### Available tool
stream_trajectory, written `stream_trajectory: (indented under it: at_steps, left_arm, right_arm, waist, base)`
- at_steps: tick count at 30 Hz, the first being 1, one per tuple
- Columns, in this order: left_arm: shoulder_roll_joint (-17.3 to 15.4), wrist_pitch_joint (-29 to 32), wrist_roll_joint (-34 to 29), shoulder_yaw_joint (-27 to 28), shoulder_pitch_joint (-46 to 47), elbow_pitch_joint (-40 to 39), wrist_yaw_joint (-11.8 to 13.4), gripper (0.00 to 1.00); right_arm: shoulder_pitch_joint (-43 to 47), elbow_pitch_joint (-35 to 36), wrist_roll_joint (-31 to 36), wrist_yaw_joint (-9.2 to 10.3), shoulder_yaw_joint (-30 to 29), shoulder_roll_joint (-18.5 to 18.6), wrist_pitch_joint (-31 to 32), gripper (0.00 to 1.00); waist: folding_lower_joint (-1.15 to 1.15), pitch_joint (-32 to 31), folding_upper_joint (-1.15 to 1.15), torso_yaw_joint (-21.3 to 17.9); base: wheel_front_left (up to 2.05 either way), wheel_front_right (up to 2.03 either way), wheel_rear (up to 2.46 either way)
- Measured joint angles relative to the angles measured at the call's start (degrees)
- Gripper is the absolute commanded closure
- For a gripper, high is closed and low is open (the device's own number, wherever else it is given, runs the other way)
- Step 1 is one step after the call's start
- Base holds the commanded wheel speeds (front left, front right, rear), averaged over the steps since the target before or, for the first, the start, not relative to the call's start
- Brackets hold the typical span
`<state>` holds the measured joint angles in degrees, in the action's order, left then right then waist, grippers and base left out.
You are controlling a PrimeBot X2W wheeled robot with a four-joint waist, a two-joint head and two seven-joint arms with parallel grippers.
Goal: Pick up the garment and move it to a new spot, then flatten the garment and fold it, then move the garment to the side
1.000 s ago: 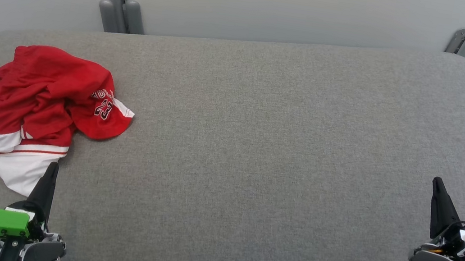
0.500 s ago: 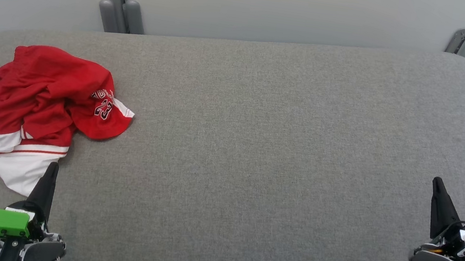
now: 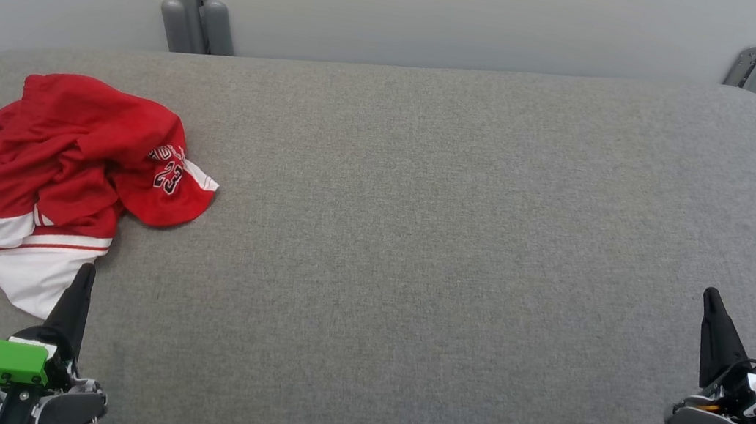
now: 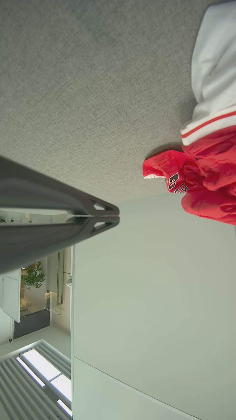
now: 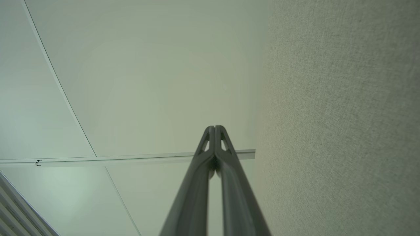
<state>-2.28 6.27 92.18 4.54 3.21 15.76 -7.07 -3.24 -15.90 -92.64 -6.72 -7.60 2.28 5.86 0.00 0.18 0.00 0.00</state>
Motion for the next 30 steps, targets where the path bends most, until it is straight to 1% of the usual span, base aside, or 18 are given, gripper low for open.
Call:
stream_trajectory:
  at_steps: [11, 12, 13, 14, 17, 24, 30]
  left_arm:
    - [0.01, 0.0, 0.0, 0.01, 0.0, 0.0, 0.0, 1.0]
    - [0.01, 0.0, 0.0, 0.01, 0.0, 0.0, 0.0, 0.0]
    - [0.09, -0.01, 0.0, -0.08, -0.16, 0.51, 0.03, 0.0]
    - [0.24, -0.01, 0.0, -0.16, -0.53, 1.09, 0.03, 0.0]
    - [1.09, -0.01, 0.0, -0.66, -2.28, 2.32, 0.03, 0.0]
    - [1.09, -0.34, 0.0, -1.07, -2.27, 1.94, 0.03, 0.0]
    - [0.83, -1.3, -1.48, -2.18, -2.27, 0.82, 0.04, 0.0]
  right_arm:
    - [0.0, 0.0, 0.0, 0.0, 0.0, 0.0, 0.0, 1.0]
    - [0.0, 0.0, 0.0, 0.0, 0.0, 0.0, 0.0, 0.0]
    - [0.25, -0.43, -0.01, 0.16, 0.04, -0.13, -0.02, 0.07]
    - [0.72, -1.1, -0.01, 0.23, 0.07, -0.41, -0.02, 0.0]
    - [2.77, -2.42, -0.01, 0.24, 0.21, -1.25, -0.11, 0.0]
    - [2.75, -1.51, 0.68, 0.24, 0.47, -1.21, -0.87, 0.0]
    - [2.76, -0.52, 4.26, 0.23, 1.56, -0.22, -2.52, 0.0]
  waist:
    - [0.0, 0.0, 0.0, 0.0]
    - [0.0, 0.0, 0.0, 0.0]
    - [0.0, 0.0, 0.0, 0.0]
    - [0.0, 0.0, 0.0, 0.0]
    - [0.0, 0.01, 0.0, -0.01]
    - [0.0, 0.05, 0.0, -0.09]
    - [0.0, 0.14, 0.0, -0.29]
  base:
    - [0.0, 0.0, 0.0]
    - [0.0, 0.0, 0.0]
    - [0.0, 0.0, 0.0]
    - [0.0, 0.0, 0.0]
    - [0.0, 0.0, 0.0]
    - [0.0, 0.0, 0.0]
    - [0.0, 0.0, 0.0]
